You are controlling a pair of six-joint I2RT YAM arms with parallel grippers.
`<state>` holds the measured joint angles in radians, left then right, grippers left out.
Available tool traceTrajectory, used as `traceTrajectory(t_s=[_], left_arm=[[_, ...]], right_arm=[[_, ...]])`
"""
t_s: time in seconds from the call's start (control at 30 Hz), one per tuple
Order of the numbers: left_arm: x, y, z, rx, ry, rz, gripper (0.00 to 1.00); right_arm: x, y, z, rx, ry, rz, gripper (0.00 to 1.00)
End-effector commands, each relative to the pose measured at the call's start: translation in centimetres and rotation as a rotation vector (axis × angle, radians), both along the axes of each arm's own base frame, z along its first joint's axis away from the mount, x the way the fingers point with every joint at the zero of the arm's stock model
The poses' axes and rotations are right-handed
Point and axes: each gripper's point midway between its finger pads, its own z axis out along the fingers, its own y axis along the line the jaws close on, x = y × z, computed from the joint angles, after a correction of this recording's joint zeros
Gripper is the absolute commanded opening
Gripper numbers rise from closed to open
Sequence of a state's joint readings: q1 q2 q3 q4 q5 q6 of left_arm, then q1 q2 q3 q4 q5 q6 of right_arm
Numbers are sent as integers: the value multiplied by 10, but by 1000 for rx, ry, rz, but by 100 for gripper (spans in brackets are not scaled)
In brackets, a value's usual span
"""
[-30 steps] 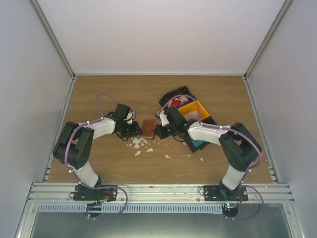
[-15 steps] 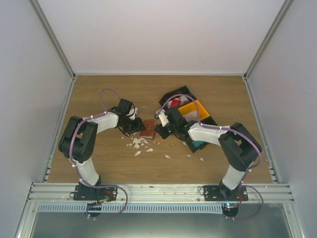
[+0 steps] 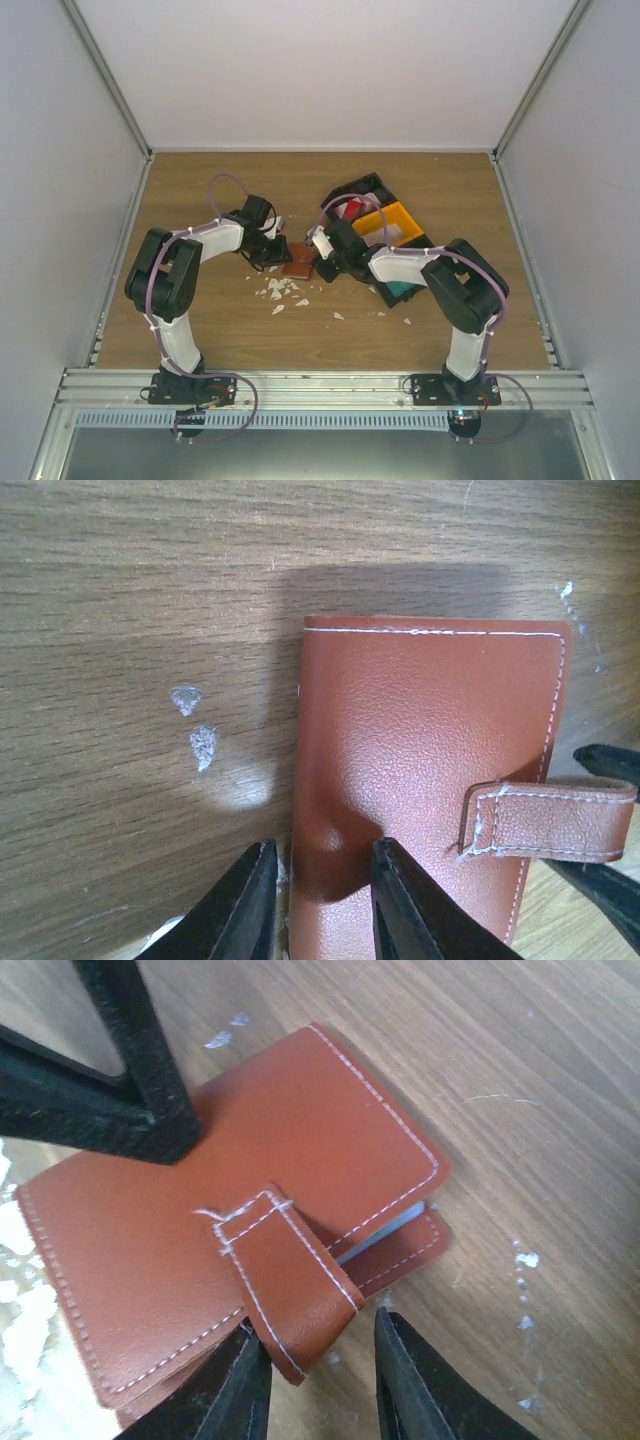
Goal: Put the credit cards into the card holder
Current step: Close the card holder at the center of the board.
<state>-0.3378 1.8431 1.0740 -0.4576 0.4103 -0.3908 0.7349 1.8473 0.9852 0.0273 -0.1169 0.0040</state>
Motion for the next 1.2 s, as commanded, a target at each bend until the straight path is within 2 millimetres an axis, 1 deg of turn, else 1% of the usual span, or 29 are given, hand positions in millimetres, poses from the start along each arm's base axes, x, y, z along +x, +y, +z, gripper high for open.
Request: traceTrajectory(t_s=[0.0, 0.07, 0.17, 0.33, 0.43, 0.53, 0.6, 0.7, 0.77, 0.87, 0.93, 1.0, 1.03, 1.1, 1.17], left_arm=[[-35, 42, -55, 295, 136, -8, 29], [-39, 49, -62, 354, 147, -17, 27], [-45, 55, -69, 394, 161, -23, 25], [-49, 56, -74, 410, 171, -33, 24], [-50, 57, -75, 415, 172, -35, 22], [-50, 55, -75, 410, 169, -35, 22], [-49, 52, -73, 392, 166, -36, 22], [-47, 44, -69, 352, 156, -39, 23], [-44, 39, -66, 322, 149, -42, 24], [-43, 33, -63, 293, 142, -47, 24], [-42, 33, -63, 290, 140, -47, 24], [-43, 33, -64, 292, 142, -47, 25], [-43, 33, -65, 293, 144, -46, 25], [-44, 34, -65, 293, 147, -46, 25], [-44, 34, -65, 294, 147, -45, 25]], right_arm=[[23, 0, 3, -83, -116, -65, 28], [24, -1, 0, -122, -141, -76, 27], [31, -9, 3, -169, -195, -136, 27], [51, -29, 19, -225, -300, -286, 26], [58, -42, 26, -272, -349, -354, 25], [60, -50, 29, -305, -368, -384, 25], [57, -51, 29, -310, -359, -376, 25], [46, -43, 31, -251, -301, -339, 27], [33, -36, 34, -197, -239, -293, 28], [19, -21, 50, -58, -148, -248, 31], [17, -13, 59, 33, -78, -244, 31], [21, -5, 64, 114, -18, -245, 30], [18, 3, 66, 156, 20, -216, 28], [21, 14, 66, 189, 48, -196, 25], [25, 17, 55, 169, 70, -199, 23]])
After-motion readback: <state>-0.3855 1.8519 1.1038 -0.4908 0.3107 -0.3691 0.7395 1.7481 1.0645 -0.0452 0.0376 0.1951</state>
